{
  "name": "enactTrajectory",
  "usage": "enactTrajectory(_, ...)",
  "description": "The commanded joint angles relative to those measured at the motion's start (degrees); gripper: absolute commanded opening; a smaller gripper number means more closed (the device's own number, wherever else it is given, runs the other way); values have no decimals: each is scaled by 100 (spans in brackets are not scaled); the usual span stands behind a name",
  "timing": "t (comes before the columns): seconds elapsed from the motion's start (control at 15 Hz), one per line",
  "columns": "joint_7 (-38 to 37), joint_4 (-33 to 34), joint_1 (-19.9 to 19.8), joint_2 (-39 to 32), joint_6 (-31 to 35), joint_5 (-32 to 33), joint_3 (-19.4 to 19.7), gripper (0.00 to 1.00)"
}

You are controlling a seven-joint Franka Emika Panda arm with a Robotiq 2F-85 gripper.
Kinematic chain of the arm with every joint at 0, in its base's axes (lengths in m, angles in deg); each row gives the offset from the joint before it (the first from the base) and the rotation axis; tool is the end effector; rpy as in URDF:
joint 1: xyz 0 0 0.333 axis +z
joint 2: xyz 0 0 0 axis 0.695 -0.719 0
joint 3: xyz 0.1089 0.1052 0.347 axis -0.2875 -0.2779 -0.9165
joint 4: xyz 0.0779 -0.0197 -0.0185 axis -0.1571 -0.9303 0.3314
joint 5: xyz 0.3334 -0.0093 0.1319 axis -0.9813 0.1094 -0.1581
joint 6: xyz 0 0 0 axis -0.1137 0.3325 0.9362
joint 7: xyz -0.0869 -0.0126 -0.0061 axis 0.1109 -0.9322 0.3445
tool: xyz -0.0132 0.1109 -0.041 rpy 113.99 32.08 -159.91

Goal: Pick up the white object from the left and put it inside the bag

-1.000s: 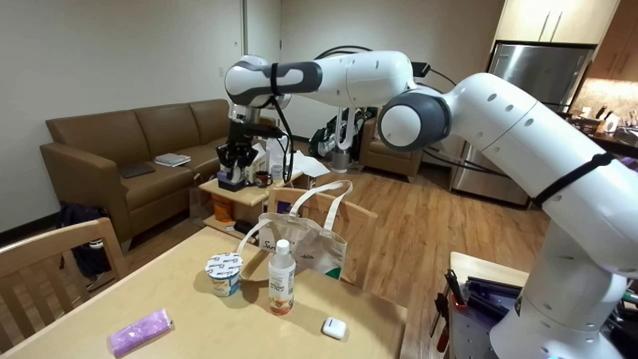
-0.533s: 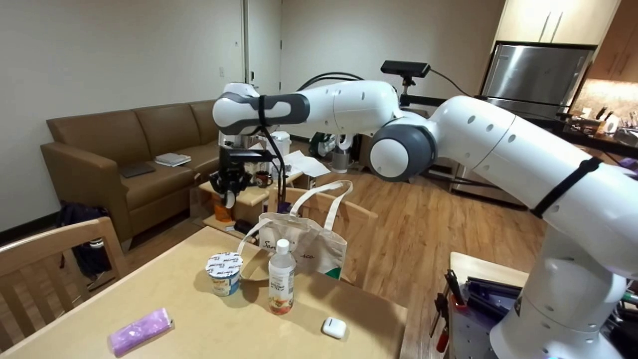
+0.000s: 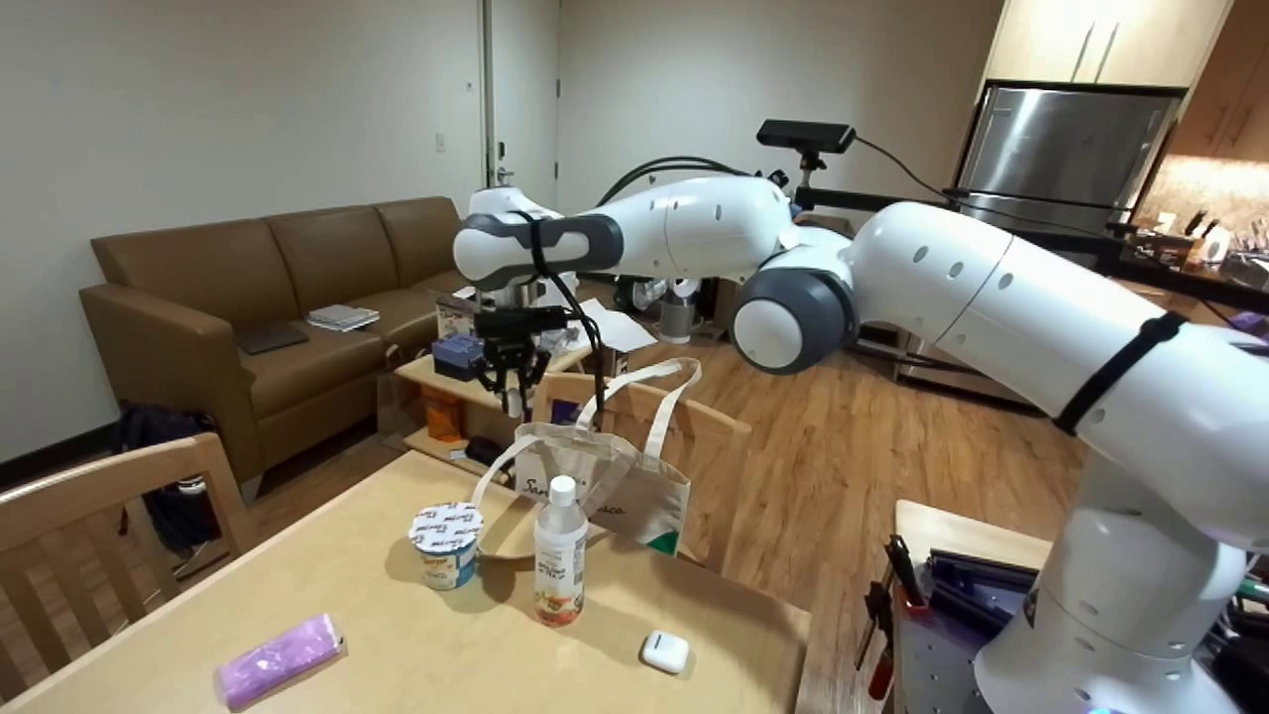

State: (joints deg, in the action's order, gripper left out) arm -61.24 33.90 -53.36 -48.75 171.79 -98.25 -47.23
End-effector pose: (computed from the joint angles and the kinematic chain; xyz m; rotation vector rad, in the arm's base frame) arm 0.7986 -0.1670 0.2312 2.8861 -1.2055 -0.2062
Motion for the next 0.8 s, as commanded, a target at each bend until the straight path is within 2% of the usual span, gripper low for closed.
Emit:
enactTrajectory(0.0, -603, 520, -169, -479, -629, 87, -114, 7)
enactTrajectory(0.27, -966, 598, -422, -756, -950, -35, -225, 7)
enactTrajectory(0.4, -796, 753, -631, -852, -787, -139, -361, 7)
enactTrajectory(0.73, -951, 1163, -999, -991, -460, -254, -582, 7)
